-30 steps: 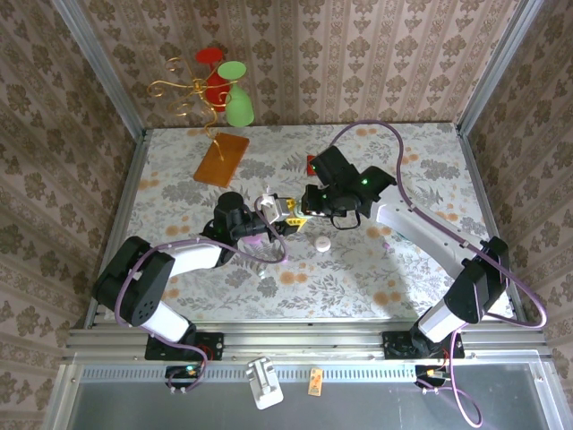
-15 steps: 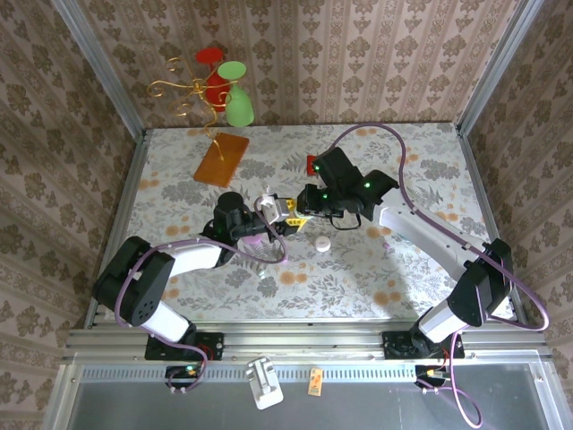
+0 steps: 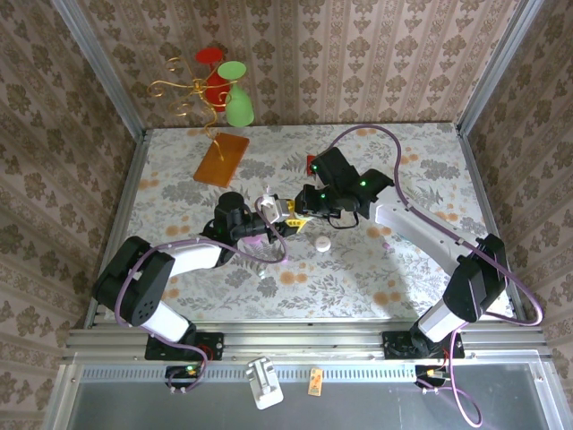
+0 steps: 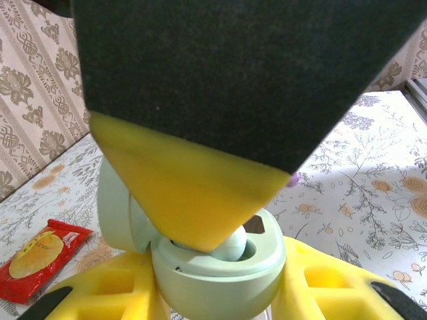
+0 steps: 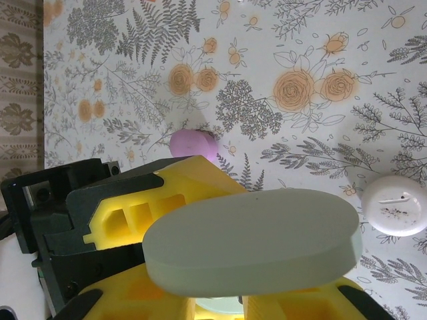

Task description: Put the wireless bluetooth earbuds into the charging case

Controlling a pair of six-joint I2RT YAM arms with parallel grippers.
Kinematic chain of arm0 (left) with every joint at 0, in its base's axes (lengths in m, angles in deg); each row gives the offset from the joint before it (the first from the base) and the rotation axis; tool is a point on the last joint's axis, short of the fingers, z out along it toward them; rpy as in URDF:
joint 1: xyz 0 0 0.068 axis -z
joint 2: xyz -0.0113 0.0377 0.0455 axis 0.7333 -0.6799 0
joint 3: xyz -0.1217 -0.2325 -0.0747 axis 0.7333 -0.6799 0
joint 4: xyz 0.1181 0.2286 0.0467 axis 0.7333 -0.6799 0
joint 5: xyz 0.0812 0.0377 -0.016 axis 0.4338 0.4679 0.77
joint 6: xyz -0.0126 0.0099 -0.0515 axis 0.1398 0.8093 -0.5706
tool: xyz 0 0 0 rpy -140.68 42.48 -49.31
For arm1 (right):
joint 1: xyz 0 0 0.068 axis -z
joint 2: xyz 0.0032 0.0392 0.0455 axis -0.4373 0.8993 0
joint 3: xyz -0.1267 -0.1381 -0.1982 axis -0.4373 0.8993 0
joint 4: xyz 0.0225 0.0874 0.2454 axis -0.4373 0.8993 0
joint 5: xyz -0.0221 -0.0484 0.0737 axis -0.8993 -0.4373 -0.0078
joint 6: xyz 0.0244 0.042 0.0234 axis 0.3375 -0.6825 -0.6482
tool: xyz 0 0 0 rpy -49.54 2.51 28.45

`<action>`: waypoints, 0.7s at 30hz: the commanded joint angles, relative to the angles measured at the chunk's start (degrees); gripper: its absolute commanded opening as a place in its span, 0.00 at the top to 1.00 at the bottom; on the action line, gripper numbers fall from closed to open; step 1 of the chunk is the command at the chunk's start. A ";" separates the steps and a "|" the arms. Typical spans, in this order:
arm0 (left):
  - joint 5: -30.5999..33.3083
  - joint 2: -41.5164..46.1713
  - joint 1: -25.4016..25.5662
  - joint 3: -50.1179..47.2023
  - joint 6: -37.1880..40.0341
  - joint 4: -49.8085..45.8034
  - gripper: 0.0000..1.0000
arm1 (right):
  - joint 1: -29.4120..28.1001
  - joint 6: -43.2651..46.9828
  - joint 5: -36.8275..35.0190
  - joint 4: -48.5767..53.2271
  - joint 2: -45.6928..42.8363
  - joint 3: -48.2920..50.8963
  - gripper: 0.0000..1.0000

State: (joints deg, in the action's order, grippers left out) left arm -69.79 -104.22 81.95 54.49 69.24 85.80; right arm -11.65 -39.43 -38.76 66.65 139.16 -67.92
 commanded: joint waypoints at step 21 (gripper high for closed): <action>-0.43 1.60 -0.68 -0.58 0.93 0.98 0.72 | 0.49 1.65 -2.55 3.61 -1.75 -1.04 0.83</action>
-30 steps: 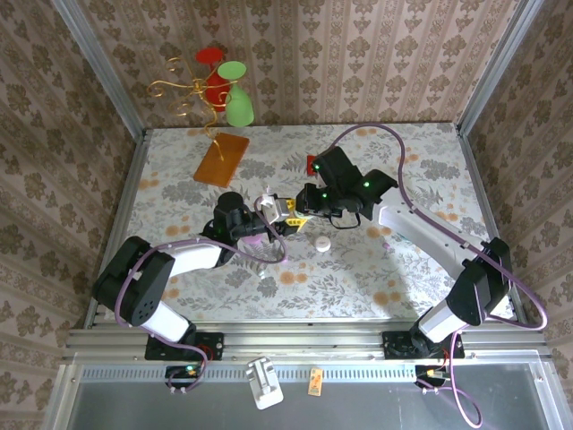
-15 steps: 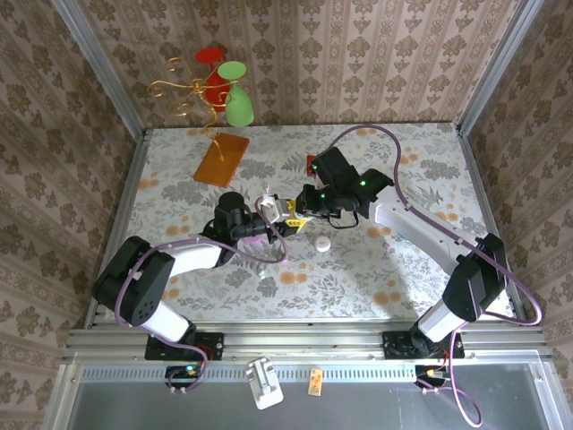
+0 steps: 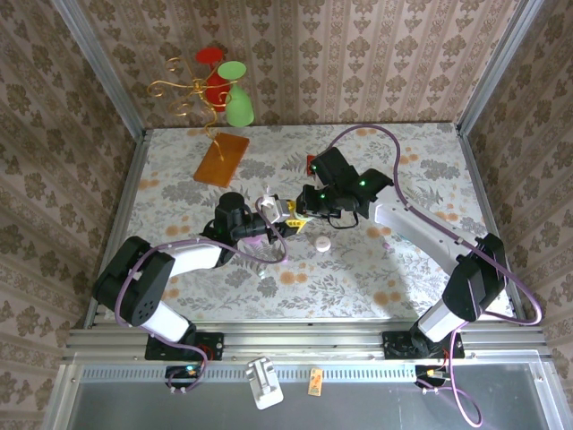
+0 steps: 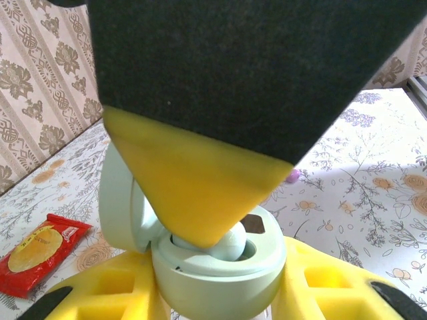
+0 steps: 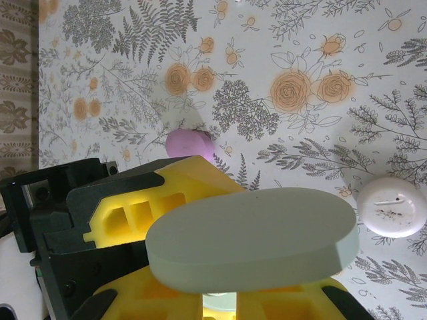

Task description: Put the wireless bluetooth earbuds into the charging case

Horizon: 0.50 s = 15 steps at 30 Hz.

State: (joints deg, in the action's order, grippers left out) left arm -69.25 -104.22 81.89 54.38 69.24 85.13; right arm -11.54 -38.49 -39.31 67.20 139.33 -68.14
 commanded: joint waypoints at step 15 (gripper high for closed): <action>-1.58 1.46 -0.88 -0.93 0.41 2.22 0.72 | 0.74 0.71 -2.86 2.87 -3.39 -0.37 0.83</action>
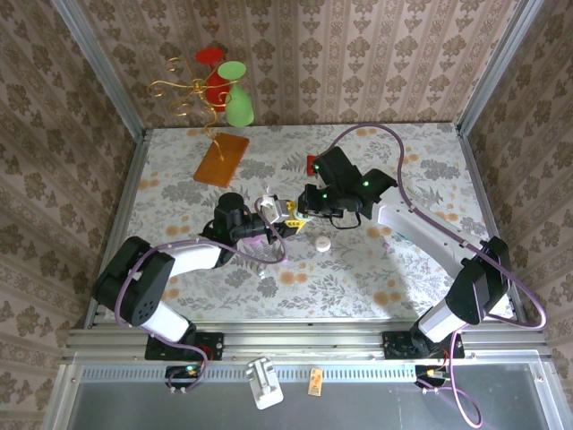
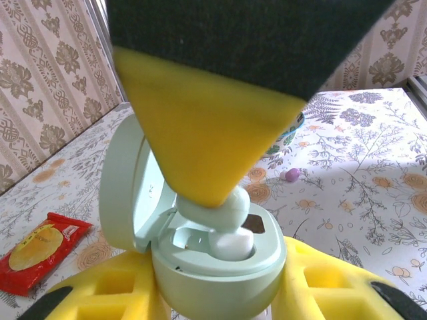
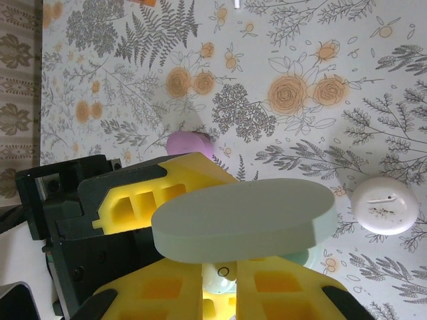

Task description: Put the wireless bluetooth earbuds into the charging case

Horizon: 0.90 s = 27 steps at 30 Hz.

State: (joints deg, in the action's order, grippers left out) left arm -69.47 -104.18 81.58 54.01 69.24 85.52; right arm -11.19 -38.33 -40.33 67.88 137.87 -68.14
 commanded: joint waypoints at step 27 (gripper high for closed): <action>-3.16 2.67 -0.40 0.22 -1.89 3.90 0.72 | 0.39 0.80 2.61 0.63 2.49 -1.03 0.78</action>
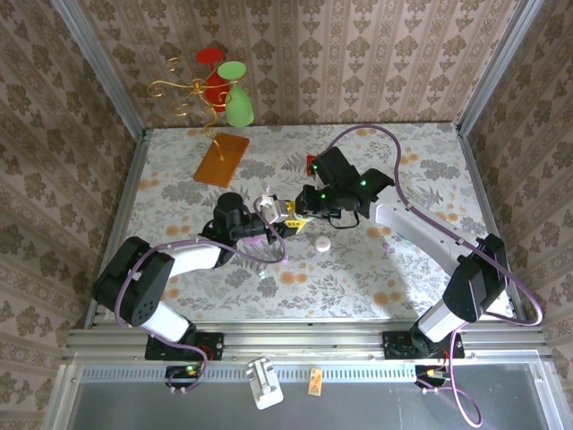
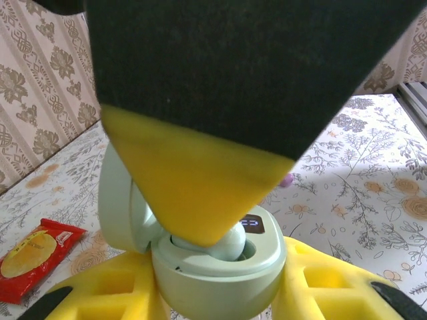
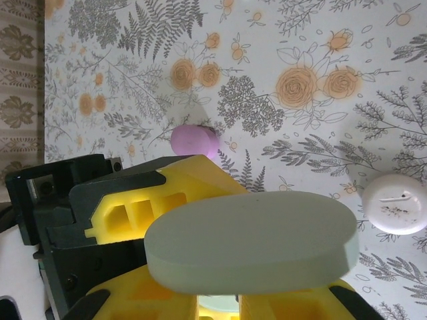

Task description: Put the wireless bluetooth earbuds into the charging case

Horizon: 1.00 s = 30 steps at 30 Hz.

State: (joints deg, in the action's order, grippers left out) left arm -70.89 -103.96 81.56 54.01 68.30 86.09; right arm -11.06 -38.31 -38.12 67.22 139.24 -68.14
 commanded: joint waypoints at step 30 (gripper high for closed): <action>-1.39 3.19 -2.22 -1.91 0.19 1.31 0.72 | 0.60 2.61 -2.40 2.55 -3.09 -1.41 0.82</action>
State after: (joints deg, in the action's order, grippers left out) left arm -71.19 -102.84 80.47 53.25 68.34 85.83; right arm -10.99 -36.80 -37.49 67.07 138.92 -68.73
